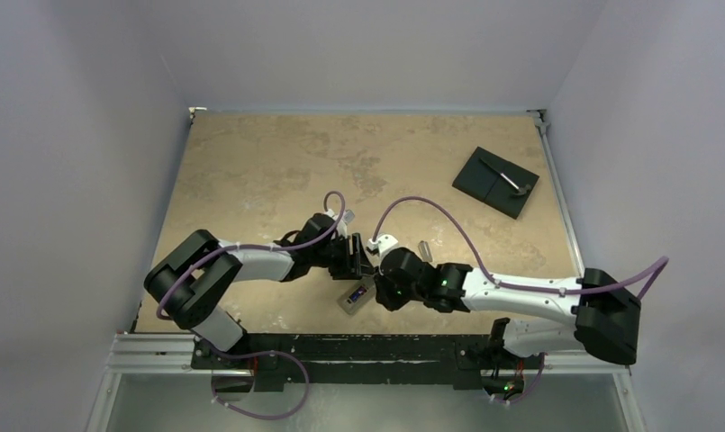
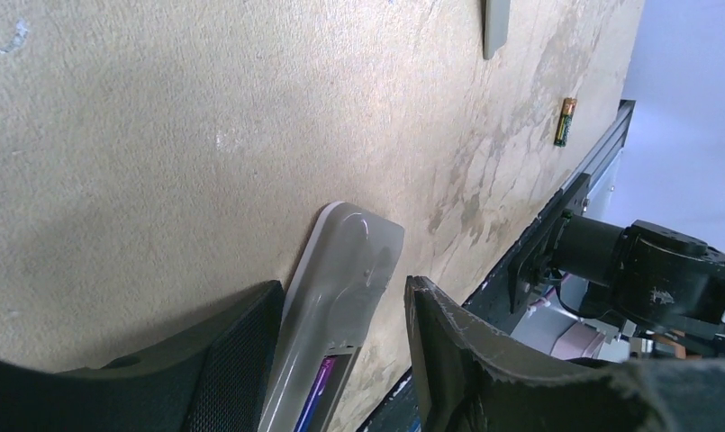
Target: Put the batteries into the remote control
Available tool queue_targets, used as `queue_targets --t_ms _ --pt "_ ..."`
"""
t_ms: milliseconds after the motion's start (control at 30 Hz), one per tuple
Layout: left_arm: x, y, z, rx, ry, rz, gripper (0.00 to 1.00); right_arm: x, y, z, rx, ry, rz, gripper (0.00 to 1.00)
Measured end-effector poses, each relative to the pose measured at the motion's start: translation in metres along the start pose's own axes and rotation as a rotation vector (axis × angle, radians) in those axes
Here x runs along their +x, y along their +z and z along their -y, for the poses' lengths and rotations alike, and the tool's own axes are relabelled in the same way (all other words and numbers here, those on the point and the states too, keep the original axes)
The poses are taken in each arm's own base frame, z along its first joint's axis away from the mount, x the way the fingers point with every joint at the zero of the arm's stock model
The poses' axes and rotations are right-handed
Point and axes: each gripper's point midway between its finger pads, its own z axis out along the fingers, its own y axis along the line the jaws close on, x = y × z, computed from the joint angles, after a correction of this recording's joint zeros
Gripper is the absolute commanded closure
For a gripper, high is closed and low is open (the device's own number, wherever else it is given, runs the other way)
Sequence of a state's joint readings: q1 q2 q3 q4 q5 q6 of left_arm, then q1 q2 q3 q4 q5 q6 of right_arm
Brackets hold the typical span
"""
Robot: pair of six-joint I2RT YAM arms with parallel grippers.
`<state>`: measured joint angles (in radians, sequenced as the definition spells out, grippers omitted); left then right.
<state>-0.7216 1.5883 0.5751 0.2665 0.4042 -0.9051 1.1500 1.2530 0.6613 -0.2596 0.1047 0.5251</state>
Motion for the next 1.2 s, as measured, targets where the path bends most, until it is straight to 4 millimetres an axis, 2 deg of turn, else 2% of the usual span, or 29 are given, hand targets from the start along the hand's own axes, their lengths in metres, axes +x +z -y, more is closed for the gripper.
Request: queue_targets --t_ms 200,433,667,933,1200 --pt "-0.001 -0.002 -0.002 -0.024 0.015 0.014 0.46 -0.010 -0.013 -0.003 -0.015 0.029 0.047 0.73" --pt "-0.001 -0.026 -0.023 -0.182 0.049 0.055 0.45 -0.009 -0.013 -0.001 -0.005 0.038 0.042 0.71" --pt "0.007 -0.047 -0.040 -0.287 0.090 0.036 0.45 -0.005 -0.011 0.002 0.010 0.035 0.027 0.71" --pt "0.024 -0.053 -0.036 -0.345 0.204 -0.034 0.45 -0.001 -0.007 0.006 0.033 0.032 0.012 0.72" --pt "0.018 -0.054 -0.024 -0.368 0.301 -0.029 0.46 0.001 -0.007 0.007 0.038 0.031 0.003 0.73"
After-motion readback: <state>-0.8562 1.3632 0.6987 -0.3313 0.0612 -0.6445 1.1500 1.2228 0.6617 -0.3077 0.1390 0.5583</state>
